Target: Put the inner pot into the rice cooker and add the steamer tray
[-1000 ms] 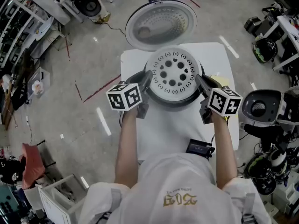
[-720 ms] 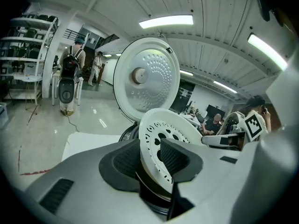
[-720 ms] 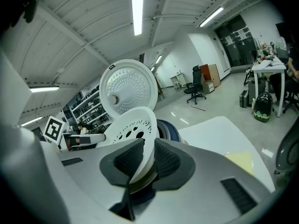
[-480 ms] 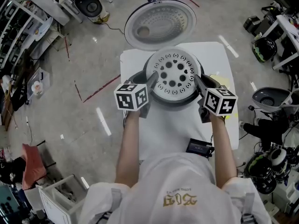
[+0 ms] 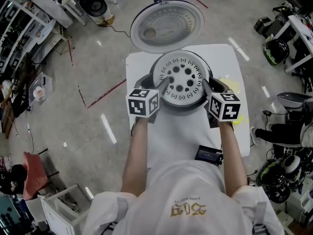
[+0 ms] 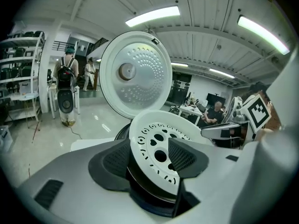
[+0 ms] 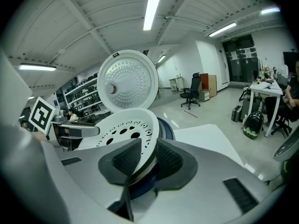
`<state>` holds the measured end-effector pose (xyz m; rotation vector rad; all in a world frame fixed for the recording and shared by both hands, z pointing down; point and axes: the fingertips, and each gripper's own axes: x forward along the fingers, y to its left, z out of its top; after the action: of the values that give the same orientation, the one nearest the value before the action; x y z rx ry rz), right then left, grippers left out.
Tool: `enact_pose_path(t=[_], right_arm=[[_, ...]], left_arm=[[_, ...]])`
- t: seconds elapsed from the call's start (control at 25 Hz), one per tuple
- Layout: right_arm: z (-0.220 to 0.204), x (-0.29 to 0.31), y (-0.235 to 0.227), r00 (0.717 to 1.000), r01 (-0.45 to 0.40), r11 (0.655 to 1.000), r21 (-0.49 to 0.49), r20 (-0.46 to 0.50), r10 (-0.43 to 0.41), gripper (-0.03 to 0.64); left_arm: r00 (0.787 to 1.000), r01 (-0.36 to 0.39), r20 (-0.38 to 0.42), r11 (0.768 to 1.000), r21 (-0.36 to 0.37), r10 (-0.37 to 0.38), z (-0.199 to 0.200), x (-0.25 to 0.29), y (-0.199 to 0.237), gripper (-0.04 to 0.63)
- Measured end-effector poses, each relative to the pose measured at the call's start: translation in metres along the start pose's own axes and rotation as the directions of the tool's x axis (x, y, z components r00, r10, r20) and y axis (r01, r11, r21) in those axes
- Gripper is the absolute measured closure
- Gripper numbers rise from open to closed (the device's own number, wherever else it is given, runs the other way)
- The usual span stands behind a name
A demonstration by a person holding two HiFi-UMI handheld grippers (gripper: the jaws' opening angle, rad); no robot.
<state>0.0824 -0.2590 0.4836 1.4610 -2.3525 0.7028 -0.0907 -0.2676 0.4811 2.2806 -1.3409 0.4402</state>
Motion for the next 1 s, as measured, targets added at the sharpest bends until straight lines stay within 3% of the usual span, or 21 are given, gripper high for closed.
enact_pose_path(t=[0.48,0.68,1.0], right_arm=[[-0.005,-0.011,-0.004,0.998,0.057,0.997,-0.055,0.005,-0.057,0.477],[-0.009,-0.024,-0.001,0.998,0.059,0.997,-0.057,0.027,-0.058,0.479],[-0.007,-0.051,0.021,0.995,0.062,0.997,-0.047,0.087,-0.057,0.491]], left_arm=[[0.999,-0.042,-0.008,0.990,0.136,0.044,-0.004,0.005,-0.011,0.247],[0.994,-0.113,0.012,0.970,0.215,0.113,-0.005,0.003,-0.005,0.133],[0.996,-0.076,0.065,0.985,0.153,0.067,-0.004,-0.026,-0.012,0.207]])
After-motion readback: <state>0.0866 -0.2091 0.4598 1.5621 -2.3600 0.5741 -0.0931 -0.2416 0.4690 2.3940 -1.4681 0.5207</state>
